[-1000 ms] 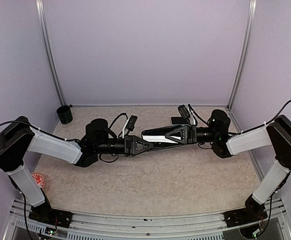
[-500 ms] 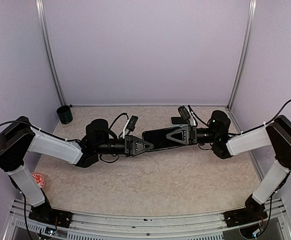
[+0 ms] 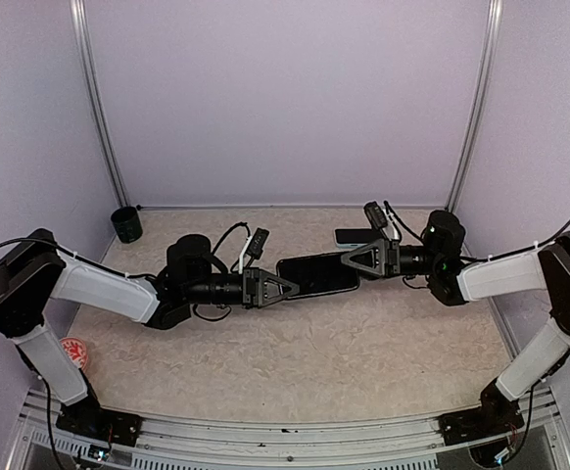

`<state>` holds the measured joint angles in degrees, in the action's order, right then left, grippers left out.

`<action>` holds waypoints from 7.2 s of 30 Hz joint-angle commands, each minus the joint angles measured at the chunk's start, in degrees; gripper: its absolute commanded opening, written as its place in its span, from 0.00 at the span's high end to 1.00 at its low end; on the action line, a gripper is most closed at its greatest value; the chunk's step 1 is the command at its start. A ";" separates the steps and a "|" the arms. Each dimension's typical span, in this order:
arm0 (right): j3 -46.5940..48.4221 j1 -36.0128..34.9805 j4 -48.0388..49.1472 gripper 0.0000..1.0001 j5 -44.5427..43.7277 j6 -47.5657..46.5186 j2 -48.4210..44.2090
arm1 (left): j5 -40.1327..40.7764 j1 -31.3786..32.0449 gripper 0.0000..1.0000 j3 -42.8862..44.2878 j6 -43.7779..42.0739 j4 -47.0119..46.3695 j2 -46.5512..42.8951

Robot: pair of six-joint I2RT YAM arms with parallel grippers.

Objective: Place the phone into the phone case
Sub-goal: Pass from the right arm to the left, then place the phone with the phone case at the center of the board, then reset both arms

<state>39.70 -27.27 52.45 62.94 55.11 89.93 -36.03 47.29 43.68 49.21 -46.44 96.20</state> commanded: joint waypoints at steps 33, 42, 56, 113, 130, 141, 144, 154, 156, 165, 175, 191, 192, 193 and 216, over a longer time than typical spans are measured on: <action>-0.53 5.29 -34.98 0.25 -18.29 -25.38 -14.19 | -1.24 0.74 1.00 13.31 7.32 6.25 12.40; -0.45 5.64 -38.36 0.09 -21.03 -27.88 -16.85 | -2.99 1.14 1.00 20.46 9.65 6.84 19.89; -1.51 6.39 -39.91 0.00 -26.65 -28.92 -20.90 | -7.68 1.14 1.00 33.06 14.09 7.49 31.38; -5.07 6.70 -39.77 0.00 -28.66 -28.31 -24.10 | -4.62 2.63 0.79 55.14 30.28 4.22 53.82; -5.12 6.68 -38.80 0.00 -28.23 -27.98 -22.96 | -2.14 2.41 0.59 49.66 27.50 6.97 48.30; -5.43 6.70 -38.47 0.00 -27.82 -27.69 -22.88 | -2.34 2.15 0.56 46.15 27.75 6.30 45.84; -5.51 6.70 -38.30 0.00 -27.87 -27.69 -22.80 | -1.81 1.79 0.56 45.26 26.71 7.15 44.52; -5.10 6.70 -38.07 0.00 -27.17 -27.56 -22.12 | -1.59 0.83 0.56 50.02 24.87 10.86 46.41; -4.91 6.70 -38.47 0.00 -27.24 -27.72 -22.37 | -1.92 0.99 0.56 50.06 25.14 10.73 46.86; -4.15 6.72 -39.00 0.00 -27.44 -27.91 -22.22 | -1.67 1.23 0.55 45.90 24.39 10.95 43.65; -4.41 6.70 -38.07 0.00 -26.73 -27.34 -21.69 | -1.07 0.75 0.55 42.57 23.14 11.19 41.60; -4.38 6.78 -42.70 0.00 -31.29 -31.30 -22.86 | 9.07 -2.30 0.41 37.15 4.61 26.22 27.60; -4.15 6.79 -43.38 0.00 -32.11 -32.01 -22.87 | 10.22 -2.54 0.36 36.45 2.70 27.46 25.16; -3.86 6.86 -44.12 0.00 -32.84 -32.71 -22.89 | 11.37 -2.69 0.32 35.52 1.14 28.42 23.34; -5.71 9.11 -46.79 0.00 -67.53 -40.05 -31.09 | 53.10 -5.09 0.01 6.08 -30.57 36.19 -17.00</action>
<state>35.97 -20.23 3.53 1.28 15.90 60.53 10.04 43.77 55.79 26.02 -7.44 85.49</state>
